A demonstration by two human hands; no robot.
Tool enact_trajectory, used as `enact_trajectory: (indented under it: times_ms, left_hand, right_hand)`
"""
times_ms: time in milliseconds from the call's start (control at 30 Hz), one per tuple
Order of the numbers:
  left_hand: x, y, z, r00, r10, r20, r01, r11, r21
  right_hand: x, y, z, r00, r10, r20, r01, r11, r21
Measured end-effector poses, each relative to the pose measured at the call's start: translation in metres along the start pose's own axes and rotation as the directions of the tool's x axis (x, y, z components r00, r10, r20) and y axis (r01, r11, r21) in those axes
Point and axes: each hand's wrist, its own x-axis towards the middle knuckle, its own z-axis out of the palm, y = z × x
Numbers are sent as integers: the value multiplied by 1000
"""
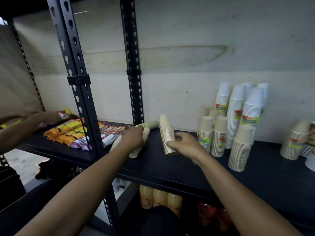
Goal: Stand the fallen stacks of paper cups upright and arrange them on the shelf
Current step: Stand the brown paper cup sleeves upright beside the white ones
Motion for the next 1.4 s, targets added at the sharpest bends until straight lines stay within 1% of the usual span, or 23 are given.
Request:
enact_trajectory:
  times_ms: [100, 167, 267, 333, 400, 600, 733, 833, 967, 1100, 1300, 1400]
  left_hand:
    - [-1, 17, 5, 996, 33, -85, -46, 986, -158]
    - [-3, 33, 8, 988, 56, -145, -94, 958, -272]
    - [-8, 61, 14, 968, 110, -224, -203, 869, -451]
    - [-10, 80, 19, 962, 138, -235, -247, 805, -539]
    - [-11, 96, 22, 956, 163, -242, -279, 754, -595]
    - [-21, 139, 28, 924, 268, -274, -383, 649, -657]
    - [-29, 153, 33, 914, 257, -314, -405, 592, -696]
    - [-32, 152, 40, 923, 213, -320, -382, 603, -700]
    - [-34, 143, 52, 944, 211, -252, -328, 646, -689]
    - [-38, 137, 58, 960, 198, -199, -280, 620, -733]
    - [-41, 140, 61, 950, 262, -172, -298, 583, -756]
    - [-43, 142, 64, 948, 264, -180, -304, 571, -762]
  right_hand:
    - [-18, 5, -29, 996, -46, -73, 49, 998, 47]
    - [-34, 9, -46, 992, -66, -108, 73, 995, 64]
    - [-55, 20, -68, 972, -116, -204, 120, 993, 9]
    - [-69, 28, -82, 953, -149, -265, 145, 989, -38]
    - [-82, 36, -94, 937, -161, -310, 154, 987, -49]
    - [-108, 62, -107, 905, -146, -400, 148, 989, -24]
    - [-124, 83, -106, 900, -131, -416, 132, 991, -26]
    - [-127, 97, -102, 907, -114, -405, 104, 993, -47]
    - [-124, 111, -96, 905, -121, -408, 91, 992, -92]
    - [-119, 120, -89, 894, -141, -424, 94, 987, -131]
    - [-118, 129, -84, 881, -155, -448, 111, 986, -123]
    - [-118, 135, -82, 878, -160, -452, 96, 982, -162]
